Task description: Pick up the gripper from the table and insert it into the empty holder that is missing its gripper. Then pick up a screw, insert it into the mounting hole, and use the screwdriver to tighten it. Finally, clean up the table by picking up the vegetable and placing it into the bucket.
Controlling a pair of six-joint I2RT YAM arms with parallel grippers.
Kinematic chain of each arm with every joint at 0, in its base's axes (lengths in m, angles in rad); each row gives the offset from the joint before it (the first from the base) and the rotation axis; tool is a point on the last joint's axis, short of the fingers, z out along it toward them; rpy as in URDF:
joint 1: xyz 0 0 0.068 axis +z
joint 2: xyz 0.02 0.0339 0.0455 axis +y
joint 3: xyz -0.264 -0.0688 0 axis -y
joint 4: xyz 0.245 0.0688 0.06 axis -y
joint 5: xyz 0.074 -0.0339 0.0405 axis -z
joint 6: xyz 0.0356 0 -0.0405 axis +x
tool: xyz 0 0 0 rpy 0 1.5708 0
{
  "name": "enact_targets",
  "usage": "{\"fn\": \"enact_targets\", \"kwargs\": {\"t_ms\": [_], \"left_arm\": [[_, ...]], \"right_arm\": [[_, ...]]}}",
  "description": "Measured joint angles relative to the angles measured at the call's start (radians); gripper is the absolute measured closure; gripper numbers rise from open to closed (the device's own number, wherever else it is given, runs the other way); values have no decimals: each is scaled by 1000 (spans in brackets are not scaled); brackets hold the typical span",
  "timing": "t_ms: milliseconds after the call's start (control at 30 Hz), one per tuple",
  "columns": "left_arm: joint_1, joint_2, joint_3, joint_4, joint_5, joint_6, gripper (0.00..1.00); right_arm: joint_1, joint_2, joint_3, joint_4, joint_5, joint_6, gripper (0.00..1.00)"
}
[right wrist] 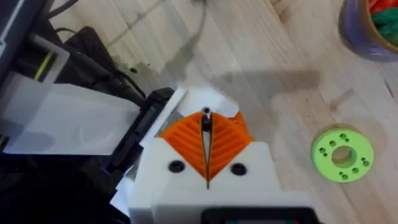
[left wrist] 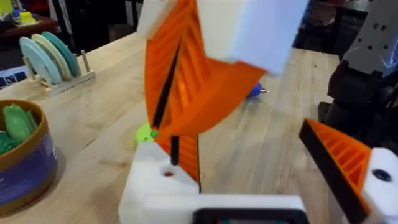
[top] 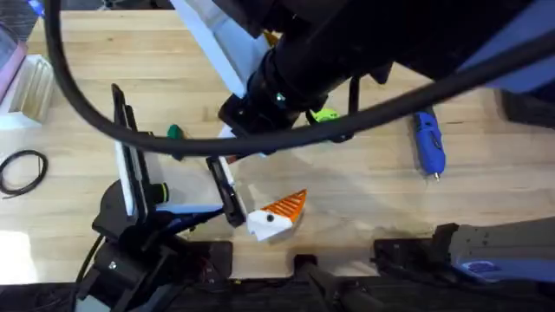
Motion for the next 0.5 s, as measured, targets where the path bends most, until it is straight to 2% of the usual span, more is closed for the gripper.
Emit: {"fn": "enact_targets", "kwargs": {"t_ms": [500], "left_arm": [[0, 0, 0, 0, 0, 0, 15]], "right_arm": [[0, 15, 0, 10, 6, 0, 995]]}}
